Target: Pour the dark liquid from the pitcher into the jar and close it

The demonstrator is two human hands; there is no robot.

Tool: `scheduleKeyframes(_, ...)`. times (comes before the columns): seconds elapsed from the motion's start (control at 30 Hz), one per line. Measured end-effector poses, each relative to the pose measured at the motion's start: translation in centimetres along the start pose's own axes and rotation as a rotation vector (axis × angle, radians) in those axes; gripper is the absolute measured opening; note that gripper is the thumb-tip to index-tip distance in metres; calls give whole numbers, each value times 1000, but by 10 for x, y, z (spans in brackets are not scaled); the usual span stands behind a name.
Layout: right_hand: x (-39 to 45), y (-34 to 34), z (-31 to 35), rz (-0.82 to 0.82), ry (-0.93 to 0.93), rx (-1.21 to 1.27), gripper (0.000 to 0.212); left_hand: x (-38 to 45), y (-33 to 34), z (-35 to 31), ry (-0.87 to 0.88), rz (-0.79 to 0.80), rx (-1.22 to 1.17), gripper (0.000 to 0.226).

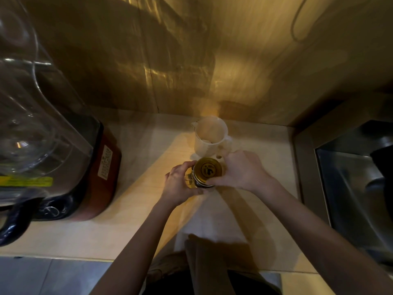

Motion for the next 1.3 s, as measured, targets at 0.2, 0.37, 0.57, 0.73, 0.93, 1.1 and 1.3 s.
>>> scheduleKeyframes(0.2,-4,29,11,115,-210,297,91,-2,0,-2,-13,6,-19,87)
scheduleKeyframes(0.37,-4,38,4,-58,-102,459,78,-2,-2,-6,-7,22,-32,94)
scheduleKeyframes(0.57,-16,49,4,-209,45,647,78,-2,-3,-10,31,27,-46,92)
scheduleKeyframes(0.73,-24,54,2,-240,133,778,81,-1,-4,-13,40,77,-57,91)
scheduleKeyframes(0.93,-20,62,-4,-30,183,814,108,2,-7,-24,2,251,143,110)
scheduleKeyframes(1.1,-44,10,-9,-36,206,1032,76,3,-58,-84,43,290,106,100)
scheduleKeyframes(1.3,-104,-163,1,-419,-55,1127,28,9,-164,-205,229,175,181,55)
Point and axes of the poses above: each hand's wrist, its own x-axis towards the middle knuckle, its own y-axis out of the palm, z = x × y, the point moved 6 cm from there along x, towards the middle knuckle, and after that the axes turned 6 degrees about y, right-handed, at the moved point
